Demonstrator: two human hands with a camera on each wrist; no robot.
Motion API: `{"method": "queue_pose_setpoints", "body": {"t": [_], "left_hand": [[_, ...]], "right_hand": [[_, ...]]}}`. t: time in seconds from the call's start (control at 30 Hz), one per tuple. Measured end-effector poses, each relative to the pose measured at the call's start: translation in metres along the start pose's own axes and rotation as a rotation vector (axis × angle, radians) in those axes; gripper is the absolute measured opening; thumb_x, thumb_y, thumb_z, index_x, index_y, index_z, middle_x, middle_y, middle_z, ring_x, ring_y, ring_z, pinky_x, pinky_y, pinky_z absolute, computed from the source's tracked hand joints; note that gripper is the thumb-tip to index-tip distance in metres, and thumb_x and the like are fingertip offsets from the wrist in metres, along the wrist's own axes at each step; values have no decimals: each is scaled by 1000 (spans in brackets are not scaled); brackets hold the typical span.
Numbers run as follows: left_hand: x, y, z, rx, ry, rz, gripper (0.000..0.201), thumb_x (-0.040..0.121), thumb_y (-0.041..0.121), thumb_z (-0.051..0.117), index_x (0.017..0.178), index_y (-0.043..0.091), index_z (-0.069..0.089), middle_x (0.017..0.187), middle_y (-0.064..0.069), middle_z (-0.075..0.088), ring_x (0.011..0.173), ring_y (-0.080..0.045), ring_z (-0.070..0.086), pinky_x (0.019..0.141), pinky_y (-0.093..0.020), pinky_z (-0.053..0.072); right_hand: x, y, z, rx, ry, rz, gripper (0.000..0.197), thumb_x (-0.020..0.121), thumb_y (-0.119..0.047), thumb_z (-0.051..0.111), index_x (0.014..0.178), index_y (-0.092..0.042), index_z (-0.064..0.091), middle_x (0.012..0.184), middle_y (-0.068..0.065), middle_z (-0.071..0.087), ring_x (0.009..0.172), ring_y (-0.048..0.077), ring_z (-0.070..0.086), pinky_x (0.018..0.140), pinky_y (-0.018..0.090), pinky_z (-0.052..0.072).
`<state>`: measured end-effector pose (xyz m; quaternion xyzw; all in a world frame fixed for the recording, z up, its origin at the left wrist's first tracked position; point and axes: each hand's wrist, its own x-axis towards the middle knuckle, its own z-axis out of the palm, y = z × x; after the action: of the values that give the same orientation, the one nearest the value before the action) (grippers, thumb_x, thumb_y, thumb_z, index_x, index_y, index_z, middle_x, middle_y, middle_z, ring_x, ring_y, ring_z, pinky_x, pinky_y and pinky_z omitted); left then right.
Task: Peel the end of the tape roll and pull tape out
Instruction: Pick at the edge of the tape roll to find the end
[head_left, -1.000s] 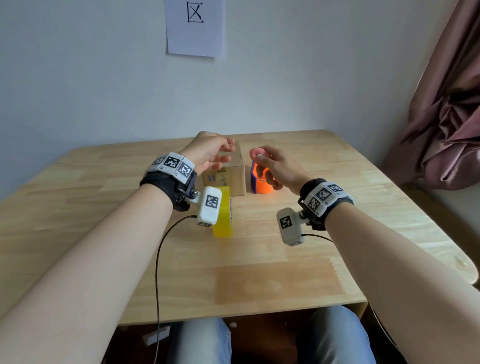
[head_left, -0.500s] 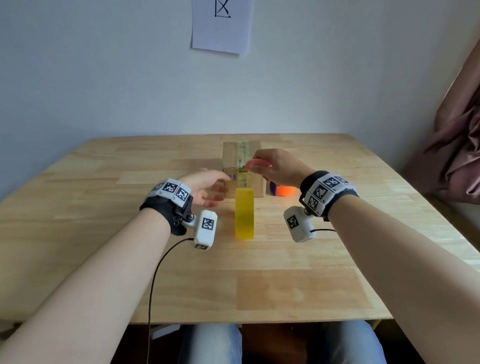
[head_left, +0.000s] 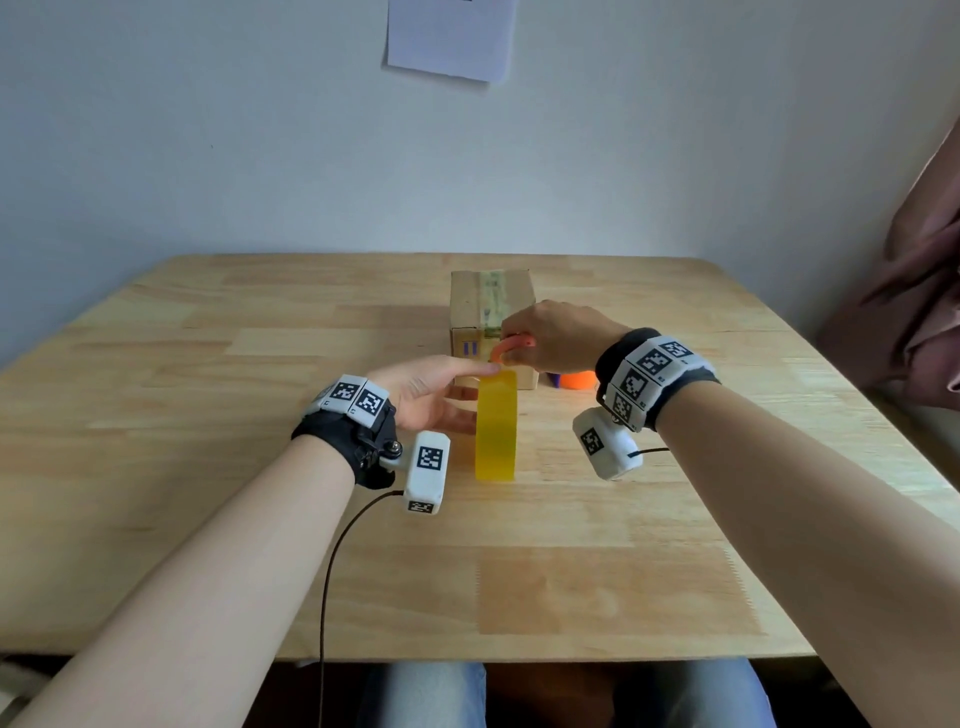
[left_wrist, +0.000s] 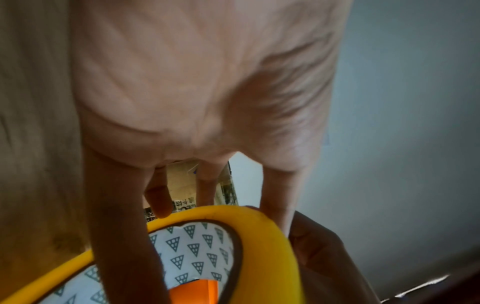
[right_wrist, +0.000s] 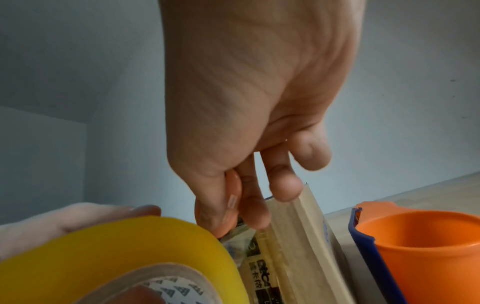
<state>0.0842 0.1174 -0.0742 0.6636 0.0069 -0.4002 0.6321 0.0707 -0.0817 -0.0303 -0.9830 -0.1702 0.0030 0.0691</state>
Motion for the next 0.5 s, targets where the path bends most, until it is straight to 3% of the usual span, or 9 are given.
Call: {"method": "queue_pose_setpoints", "body": {"t": [0.13,0.27,0.43,0.5], "left_hand": [[2,-1,-1,21,4,58,67,82,26,78,140,4,54,115,-16,66,82,-30,71,70,-38,62],[4,-2,-3,37,-10,103,65,79,28,80,135,4,59,123,-18,60,83,-28,70,66,-36,61],[5,-4,-7,36,-15,101,59,81,29,81,132,6,62,124,-19,58,89,-29,69,70,-37,60],[5,-4,-6,36,-24,103,54,81,29,81,128,8,65,122,-18,60,88,-28,69,70,-37,61]], "right_hand": [[1,-5,-1,-27,-23,-3,21,99,-40,56,88,-26,65,85,-6,67,79,20,63,67,36,48],[2,-12,-3,-55,-46,-5,18,98,-40,57,89,-29,67,83,-10,65,80,19,67,76,43,59],[5,-18,-7,-101,-56,-16,18,101,-36,58,99,-25,72,78,-12,60,70,12,60,75,38,58],[7,-21,-8,-108,-59,-21,18,100,-35,59,100,-24,74,83,-9,65,75,15,63,74,37,57]]}}
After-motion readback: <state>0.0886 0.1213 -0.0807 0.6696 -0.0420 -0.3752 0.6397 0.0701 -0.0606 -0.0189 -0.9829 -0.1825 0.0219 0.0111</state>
